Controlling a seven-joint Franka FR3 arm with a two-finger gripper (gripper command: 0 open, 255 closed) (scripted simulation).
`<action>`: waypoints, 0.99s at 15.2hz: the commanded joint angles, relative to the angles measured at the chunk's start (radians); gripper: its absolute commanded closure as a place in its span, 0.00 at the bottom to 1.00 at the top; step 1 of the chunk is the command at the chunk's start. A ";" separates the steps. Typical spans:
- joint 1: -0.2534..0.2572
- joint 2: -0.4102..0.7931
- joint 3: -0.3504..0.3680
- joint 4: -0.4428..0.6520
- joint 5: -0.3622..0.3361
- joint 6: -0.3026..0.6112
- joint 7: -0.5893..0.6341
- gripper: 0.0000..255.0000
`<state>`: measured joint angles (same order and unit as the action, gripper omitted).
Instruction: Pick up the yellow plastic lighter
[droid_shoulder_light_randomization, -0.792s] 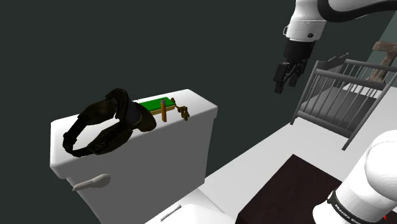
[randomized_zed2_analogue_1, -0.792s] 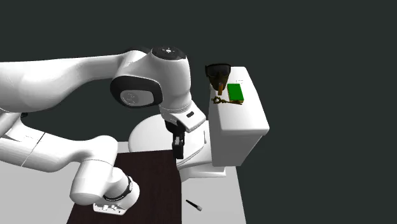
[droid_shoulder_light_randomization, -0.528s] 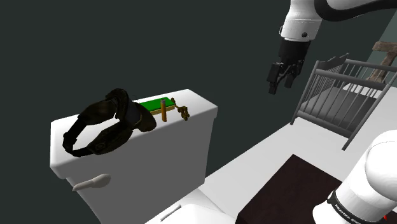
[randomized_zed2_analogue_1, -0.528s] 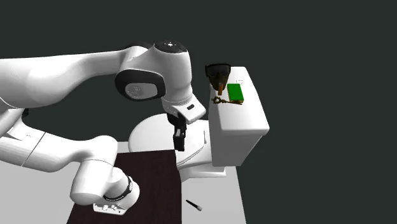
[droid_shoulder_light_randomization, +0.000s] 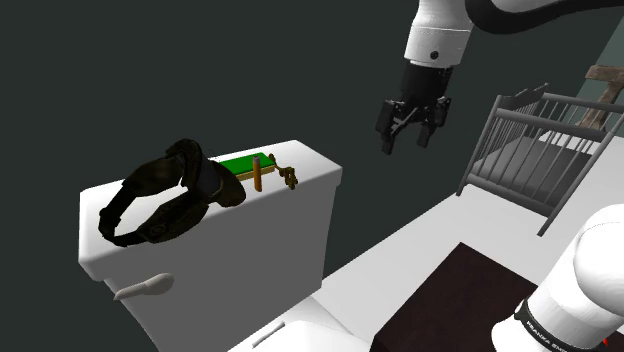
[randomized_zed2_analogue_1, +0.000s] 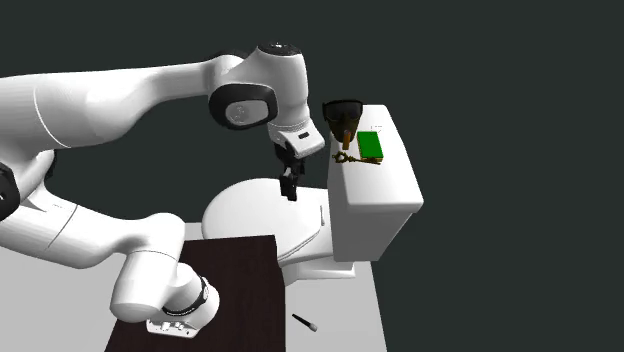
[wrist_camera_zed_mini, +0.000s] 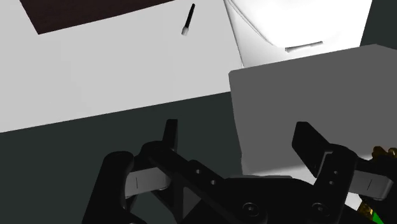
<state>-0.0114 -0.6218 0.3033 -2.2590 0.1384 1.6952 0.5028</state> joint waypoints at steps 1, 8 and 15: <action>-0.007 0.041 0.044 0.034 0.017 0.022 0.083 0.00; -0.045 0.229 0.210 0.209 0.015 0.087 0.378 0.00; -0.081 0.497 0.376 0.462 -0.121 0.115 0.710 0.00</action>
<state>-0.0891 -0.1763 0.6523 -1.8427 0.0497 1.8072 1.1528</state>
